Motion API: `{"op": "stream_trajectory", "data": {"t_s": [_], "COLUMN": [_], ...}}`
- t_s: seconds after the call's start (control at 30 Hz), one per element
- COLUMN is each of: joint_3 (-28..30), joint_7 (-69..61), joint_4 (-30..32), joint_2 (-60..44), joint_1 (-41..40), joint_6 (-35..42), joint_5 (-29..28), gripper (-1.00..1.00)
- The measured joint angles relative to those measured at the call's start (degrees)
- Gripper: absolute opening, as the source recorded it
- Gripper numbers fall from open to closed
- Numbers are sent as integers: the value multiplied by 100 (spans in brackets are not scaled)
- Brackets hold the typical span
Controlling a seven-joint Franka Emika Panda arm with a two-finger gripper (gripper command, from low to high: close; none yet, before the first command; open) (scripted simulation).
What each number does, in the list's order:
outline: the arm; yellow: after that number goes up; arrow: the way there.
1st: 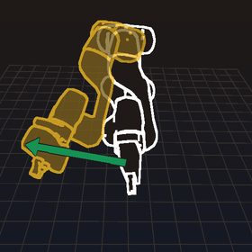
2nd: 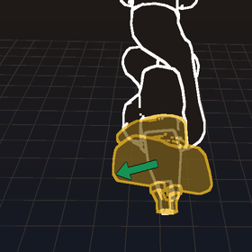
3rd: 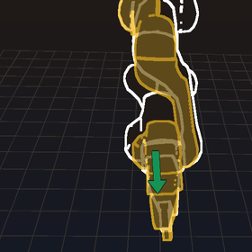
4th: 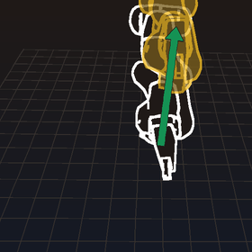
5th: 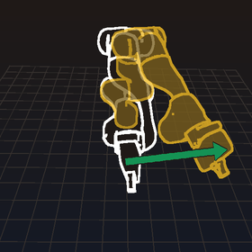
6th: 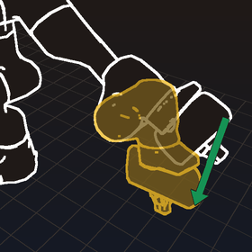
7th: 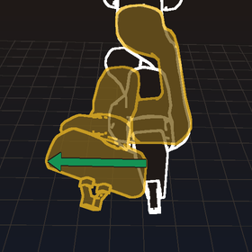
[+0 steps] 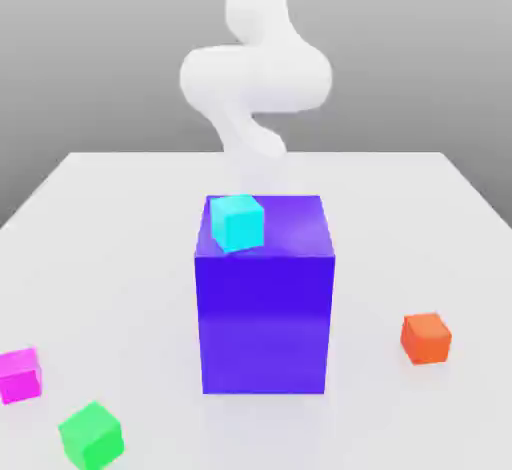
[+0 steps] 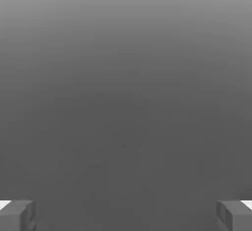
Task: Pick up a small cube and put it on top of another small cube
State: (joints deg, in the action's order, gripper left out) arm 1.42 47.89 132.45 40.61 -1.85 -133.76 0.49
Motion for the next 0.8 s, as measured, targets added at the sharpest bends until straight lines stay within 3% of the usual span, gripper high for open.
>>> {"op": "stream_trajectory", "data": {"t_s": [0.8], "joint_3": [1397], "joint_7": [1667], "joint_4": [641], "joint_2": [-5035], "joint_1": [-1840], "joint_6": [-1890], "joint_5": [887], "gripper": [0]}}
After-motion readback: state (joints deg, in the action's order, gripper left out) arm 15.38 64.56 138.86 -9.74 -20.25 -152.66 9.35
